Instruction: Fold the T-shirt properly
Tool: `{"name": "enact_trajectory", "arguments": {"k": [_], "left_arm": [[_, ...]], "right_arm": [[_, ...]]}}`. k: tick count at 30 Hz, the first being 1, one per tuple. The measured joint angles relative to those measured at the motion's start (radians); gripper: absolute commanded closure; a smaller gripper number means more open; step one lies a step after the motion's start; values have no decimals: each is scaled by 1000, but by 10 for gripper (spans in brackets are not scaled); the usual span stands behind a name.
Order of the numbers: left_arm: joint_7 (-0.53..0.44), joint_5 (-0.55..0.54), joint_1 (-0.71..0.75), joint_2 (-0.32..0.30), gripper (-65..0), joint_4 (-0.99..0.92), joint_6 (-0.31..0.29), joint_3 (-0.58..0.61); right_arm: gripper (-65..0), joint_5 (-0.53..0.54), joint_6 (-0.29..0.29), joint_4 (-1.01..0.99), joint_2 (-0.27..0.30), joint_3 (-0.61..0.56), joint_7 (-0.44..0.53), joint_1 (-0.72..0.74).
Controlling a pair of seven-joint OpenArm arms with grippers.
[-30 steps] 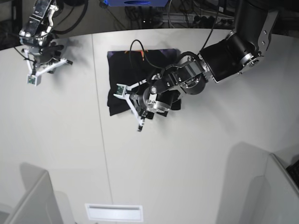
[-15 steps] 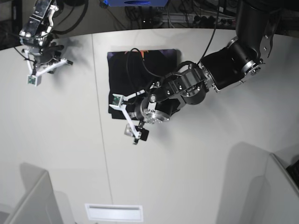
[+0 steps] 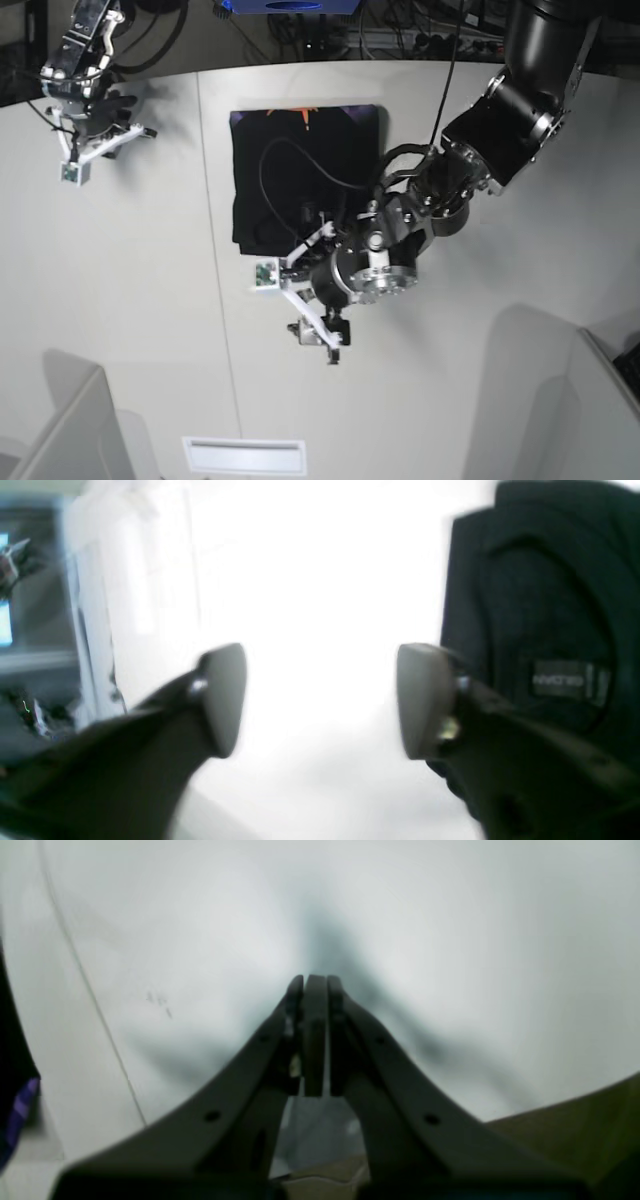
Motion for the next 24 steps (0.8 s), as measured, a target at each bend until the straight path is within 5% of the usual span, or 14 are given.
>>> {"name": "enact_trajectory", "arguments": {"k": [3,7,13,18,24], "left_arm": [[7,13,140,-47,0,116,0,-150],[-12,23,271,-69,0,198,-3,-254],[-375,56,472,-116,0,201,18,-268],[-695,218,663,-166,0,192,118,-309],[-836,207,845,-167,0,199,148,-417]], "right_arm": [[0,-13,109,0,-3,4,2,-3],[0,-9,151,1,13,2,29,-3],[0,-10,156,15,46,-8,94,-53],[0,-8,156,29,62,1,216,-165],[0,-5,153,34,68,1,394,-273]]}}
